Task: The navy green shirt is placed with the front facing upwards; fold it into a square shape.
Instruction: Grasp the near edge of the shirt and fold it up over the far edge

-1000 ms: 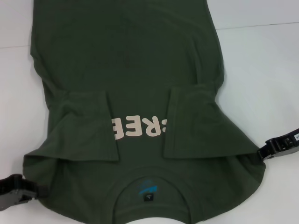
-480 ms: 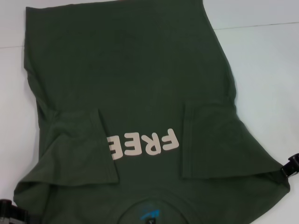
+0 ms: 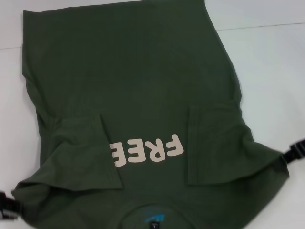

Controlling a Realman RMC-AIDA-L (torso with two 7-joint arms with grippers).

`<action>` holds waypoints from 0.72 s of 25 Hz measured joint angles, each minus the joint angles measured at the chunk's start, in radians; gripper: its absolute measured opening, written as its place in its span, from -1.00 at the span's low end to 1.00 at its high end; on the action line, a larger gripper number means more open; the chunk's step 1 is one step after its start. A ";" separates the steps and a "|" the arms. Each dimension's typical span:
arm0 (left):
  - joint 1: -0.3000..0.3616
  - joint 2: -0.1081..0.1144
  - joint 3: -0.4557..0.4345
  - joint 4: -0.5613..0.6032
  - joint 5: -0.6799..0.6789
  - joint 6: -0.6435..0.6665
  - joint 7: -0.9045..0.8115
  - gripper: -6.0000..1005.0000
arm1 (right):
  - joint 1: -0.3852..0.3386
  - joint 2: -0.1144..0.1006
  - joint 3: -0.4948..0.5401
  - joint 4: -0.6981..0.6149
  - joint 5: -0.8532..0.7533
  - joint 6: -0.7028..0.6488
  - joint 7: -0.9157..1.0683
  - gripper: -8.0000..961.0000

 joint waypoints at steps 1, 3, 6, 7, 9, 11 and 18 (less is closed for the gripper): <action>-0.013 0.011 -0.010 0.003 -0.004 -0.004 -0.003 -0.95 | 0.007 -0.002 0.004 -0.010 0.007 0.002 0.002 -0.97; -0.040 0.026 -0.028 0.010 -0.004 -0.016 -0.011 -0.95 | 0.033 -0.006 0.027 -0.017 0.013 0.012 0.004 -0.97; -0.079 0.044 -0.046 0.024 -0.002 -0.046 -0.027 -0.95 | 0.073 -0.008 0.065 -0.019 0.015 0.037 0.005 -0.97; -0.093 0.047 -0.048 0.030 -0.003 -0.061 -0.034 -0.95 | 0.084 -0.008 0.075 -0.019 0.017 0.053 0.007 -0.97; -0.120 0.048 -0.048 0.037 -0.008 -0.097 -0.043 -0.95 | 0.104 -0.003 0.087 -0.017 0.026 0.090 0.013 -0.97; -0.144 0.043 -0.049 0.048 -0.011 -0.144 -0.048 -0.95 | 0.116 0.003 0.086 -0.010 0.040 0.133 0.025 -0.97; -0.235 0.037 -0.042 0.132 -0.029 -0.364 -0.046 -0.95 | 0.126 0.011 0.088 -0.008 0.140 0.268 0.065 -0.97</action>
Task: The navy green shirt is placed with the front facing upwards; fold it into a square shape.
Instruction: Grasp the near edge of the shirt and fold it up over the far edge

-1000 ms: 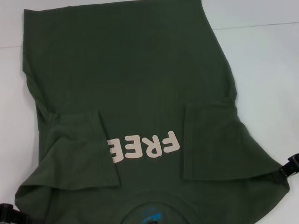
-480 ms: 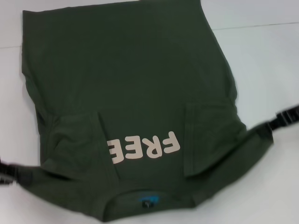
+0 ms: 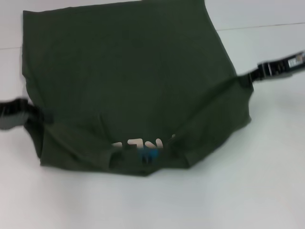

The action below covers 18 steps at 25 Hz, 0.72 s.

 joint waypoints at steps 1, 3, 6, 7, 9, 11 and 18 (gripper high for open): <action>-0.013 0.000 0.001 0.007 -0.003 -0.027 0.002 -0.95 | 0.000 0.000 0.000 0.000 0.015 0.014 0.002 -0.97; -0.037 -0.001 0.001 0.016 -0.015 -0.074 0.004 -0.95 | -0.002 0.001 -0.001 0.000 0.048 0.050 0.011 -0.97; -0.062 -0.004 0.001 0.022 -0.047 -0.142 0.005 -0.95 | -0.003 0.003 -0.002 0.000 0.075 0.091 0.021 -0.97; -0.066 -0.005 0.001 0.023 -0.054 -0.153 0.005 -0.95 | -0.004 0.003 -0.001 0.001 0.083 0.102 0.023 -0.97; -0.075 -0.009 0.003 0.023 -0.070 -0.191 0.004 -0.95 | -0.011 0.004 0.001 0.001 0.111 0.127 0.027 -0.97; -0.078 -0.016 0.003 0.023 -0.086 -0.228 0.004 -0.95 | -0.020 0.005 0.000 0.002 0.143 0.153 0.029 -0.97; -0.072 -0.033 0.003 0.031 -0.153 -0.360 0.010 -0.95 | -0.040 0.014 0.002 0.006 0.200 0.241 0.029 -0.97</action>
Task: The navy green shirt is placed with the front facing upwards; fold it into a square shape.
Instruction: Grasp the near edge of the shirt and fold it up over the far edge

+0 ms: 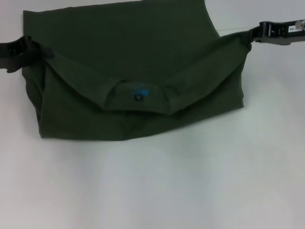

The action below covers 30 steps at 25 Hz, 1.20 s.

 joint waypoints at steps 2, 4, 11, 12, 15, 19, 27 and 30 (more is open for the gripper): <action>0.000 -0.002 0.000 0.007 -0.001 -0.031 0.001 -0.95 | -0.002 0.003 0.000 0.012 0.004 0.028 -0.002 -0.97; 0.000 -0.006 0.000 0.013 -0.001 -0.054 0.004 -0.95 | -0.004 0.004 -0.002 0.035 0.017 0.059 -0.010 -0.97; 0.002 -0.015 -0.003 0.041 -0.003 -0.128 0.023 -0.94 | -0.017 0.005 -0.004 0.137 0.118 0.165 -0.075 -0.97; 0.000 -0.015 -0.003 0.044 -0.005 -0.136 0.029 -0.94 | -0.018 0.004 -0.007 0.141 0.119 0.177 -0.076 -0.97; -0.003 -0.016 0.005 0.050 -0.021 -0.162 0.043 -0.93 | -0.018 0.004 -0.009 0.149 0.122 0.209 -0.079 -0.97; -0.011 -0.022 0.010 0.053 -0.029 -0.198 0.055 -0.93 | -0.018 0.011 -0.010 0.159 0.151 0.247 -0.119 -0.97; -0.028 -0.042 0.012 0.055 -0.047 -0.263 0.125 -0.91 | -0.004 0.026 -0.011 0.224 0.249 0.352 -0.241 -0.97; -0.029 -0.043 0.021 0.057 -0.048 -0.290 0.126 -0.90 | 0.001 0.030 -0.011 0.229 0.263 0.393 -0.253 -0.97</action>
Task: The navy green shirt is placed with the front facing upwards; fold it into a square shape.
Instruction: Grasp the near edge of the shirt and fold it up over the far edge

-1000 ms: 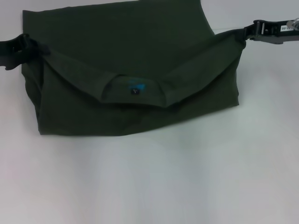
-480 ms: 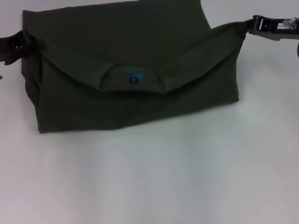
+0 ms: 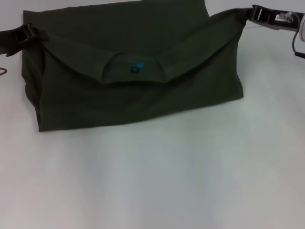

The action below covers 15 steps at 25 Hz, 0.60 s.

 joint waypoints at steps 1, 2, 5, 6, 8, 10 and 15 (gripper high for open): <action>-0.001 0.000 0.002 0.001 -0.001 -0.006 0.000 -0.90 | 0.002 0.001 0.000 0.001 0.001 0.012 -0.002 -0.97; -0.001 0.002 0.003 0.003 -0.002 -0.012 0.000 -0.90 | 0.005 0.002 -0.001 0.001 0.001 0.025 -0.005 -0.97; -0.003 0.005 0.004 0.007 -0.002 -0.023 0.000 -0.89 | 0.016 0.004 -0.023 0.002 0.001 0.059 -0.011 -0.97; -0.004 0.005 0.007 0.008 -0.002 -0.027 0.000 -0.89 | 0.021 0.004 -0.039 0.004 0.001 0.074 -0.013 -0.97; -0.004 0.005 0.020 0.008 -0.003 -0.038 0.000 -0.89 | 0.031 0.005 -0.065 0.010 0.001 0.099 -0.014 -0.97; -0.004 0.004 0.030 0.008 -0.004 -0.046 0.000 -0.88 | 0.043 0.005 -0.090 0.022 0.000 0.118 -0.016 -0.97; -0.004 0.003 0.037 0.012 -0.004 -0.064 -0.005 -0.87 | 0.055 0.000 -0.123 0.041 -0.004 0.155 -0.019 -0.97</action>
